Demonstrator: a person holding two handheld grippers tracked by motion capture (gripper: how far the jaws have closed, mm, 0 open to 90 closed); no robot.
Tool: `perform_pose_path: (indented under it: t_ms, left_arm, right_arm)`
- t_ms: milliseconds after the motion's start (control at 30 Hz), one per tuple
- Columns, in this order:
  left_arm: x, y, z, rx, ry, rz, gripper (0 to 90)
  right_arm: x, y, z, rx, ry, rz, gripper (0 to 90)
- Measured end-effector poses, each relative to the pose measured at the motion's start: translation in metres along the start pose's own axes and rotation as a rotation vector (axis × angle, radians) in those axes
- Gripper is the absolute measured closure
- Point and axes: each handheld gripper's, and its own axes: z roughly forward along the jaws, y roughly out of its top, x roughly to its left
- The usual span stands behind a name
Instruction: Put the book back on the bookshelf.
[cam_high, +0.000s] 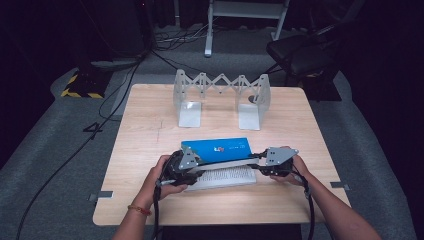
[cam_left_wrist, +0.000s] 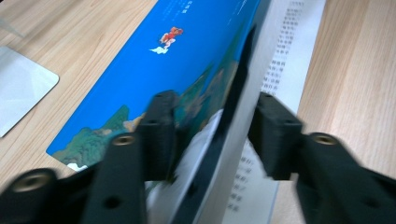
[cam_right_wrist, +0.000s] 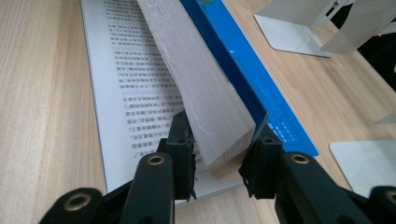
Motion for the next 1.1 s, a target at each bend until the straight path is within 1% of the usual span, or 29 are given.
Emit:
perform_pose_path:
  t_ms: [67, 133, 167, 200, 267, 300, 333, 367, 433, 500, 533, 567, 633, 667, 700, 733, 767, 800, 833, 867, 900, 933, 967, 1000, 1067, 1100]
  left_arm:
    - [-0.007, 0.009, -0.002, -0.006, 0.022, 0.002, 39.7]
    - [-0.016, 0.017, -0.001, -0.009, 0.048, 0.013, 36.3]
    - [-0.021, 0.021, 0.002, 0.011, 0.062, 0.013, 35.7]
    - [-0.025, 0.023, 0.005, 0.025, 0.066, 0.020, 35.4]
    - [-0.031, 0.024, 0.011, 0.053, 0.083, 0.033, 31.2]
    - [-0.031, 0.024, 0.014, 0.065, 0.107, 0.024, 30.8]
    - [-0.031, 0.024, 0.016, 0.060, 0.103, 0.012, 31.0]
    - [-0.029, 0.022, 0.018, 0.060, 0.098, -0.006, 31.6]
    - [-0.028, 0.019, 0.022, 0.077, 0.109, -0.009, 36.6]
    - [-0.026, 0.014, 0.025, 0.096, 0.131, 0.006, 46.2]
    - [-0.025, 0.012, 0.025, 0.104, 0.134, 0.013, 52.6]
    - [-0.021, 0.009, 0.025, 0.103, 0.116, 0.026, 57.1]
    - [-0.017, 0.005, 0.024, 0.096, 0.103, 0.034, 59.0]
    - [-0.015, 0.003, 0.024, 0.091, 0.096, 0.041, 59.7]
    - [-0.012, 0.001, 0.023, 0.085, 0.080, 0.037, 60.4]
    - [-0.009, -0.001, 0.023, 0.070, 0.064, 0.031, 61.1]
    - [-0.008, -0.003, 0.023, 0.058, 0.054, 0.029, 62.0]
    - [-0.006, -0.003, 0.022, 0.058, 0.049, 0.028, 62.4]
    - [-0.005, -0.003, 0.022, 0.056, 0.044, 0.030, 62.5]
    - [-0.004, -0.004, 0.022, 0.048, 0.042, 0.022, 62.7]
    - [-0.003, -0.004, 0.021, 0.043, 0.037, 0.016, 62.8]
    - [-0.002, -0.005, 0.021, 0.037, 0.033, 0.010, 62.9]
    - [-0.002, -0.005, 0.021, 0.035, 0.030, 0.004, 63.0]
    - [-0.001, -0.004, 0.021, 0.037, 0.029, -0.003, 62.9]
    - [-0.001, -0.004, 0.021, 0.040, 0.031, -0.004, 62.8]
    - [-0.002, -0.003, 0.021, 0.039, 0.035, -0.007, 62.3]
  right_arm:
    - [0.003, 0.004, 0.000, 0.009, 0.000, -0.015, 68.9]
    - [0.006, 0.007, 0.001, 0.012, -0.001, -0.018, 69.4]
    - [0.007, 0.010, 0.001, 0.015, -0.005, -0.017, 69.7]
    - [0.009, 0.013, 0.001, 0.013, -0.011, -0.019, 69.9]
    - [0.011, 0.017, 0.001, 0.012, -0.013, -0.012, 70.3]
    - [0.013, 0.019, 0.001, 0.016, -0.012, -0.014, 70.5]
    - [0.015, 0.021, 0.001, 0.022, -0.010, -0.019, 70.9]
    - [0.016, 0.022, 0.002, 0.023, -0.008, -0.023, 71.2]
    - [0.019, 0.024, 0.002, 0.025, -0.005, -0.027, 71.5]
    - [0.021, 0.027, 0.002, 0.026, -0.008, -0.033, 71.6]
    - [0.022, 0.028, 0.003, 0.032, -0.010, -0.039, 71.6]
    - [0.022, 0.028, 0.004, 0.033, -0.004, -0.046, 71.7]
    - [0.021, 0.027, 0.007, 0.015, 0.015, -0.043, 71.6]
    - [0.020, 0.026, 0.009, 0.001, 0.025, -0.037, 70.9]
    - [0.019, 0.024, 0.010, -0.021, 0.040, -0.026, 69.4]
    - [0.016, 0.022, 0.011, -0.056, 0.061, -0.005, 66.8]
    - [0.012, 0.019, 0.012, -0.089, 0.083, 0.030, 63.6]
    - [0.008, 0.016, 0.014, -0.105, 0.104, 0.059, 62.4]
    - [0.005, 0.013, 0.015, -0.107, 0.112, 0.067, 61.6]
    - [0.003, 0.012, 0.016, -0.105, 0.117, 0.070, 60.8]
    - [0.001, 0.010, 0.018, -0.104, 0.115, 0.064, 60.8]
    - [-0.001, 0.010, 0.020, -0.101, 0.111, 0.054, 61.6]
    - [-0.002, 0.010, 0.021, -0.102, 0.112, 0.055, 64.5]
    - [-0.003, 0.010, 0.021, -0.115, 0.114, 0.073, 65.4]
    - [-0.004, 0.010, 0.021, -0.115, 0.115, 0.076, 66.4]
    - [-0.003, 0.011, 0.021, -0.108, 0.109, 0.063, 67.6]
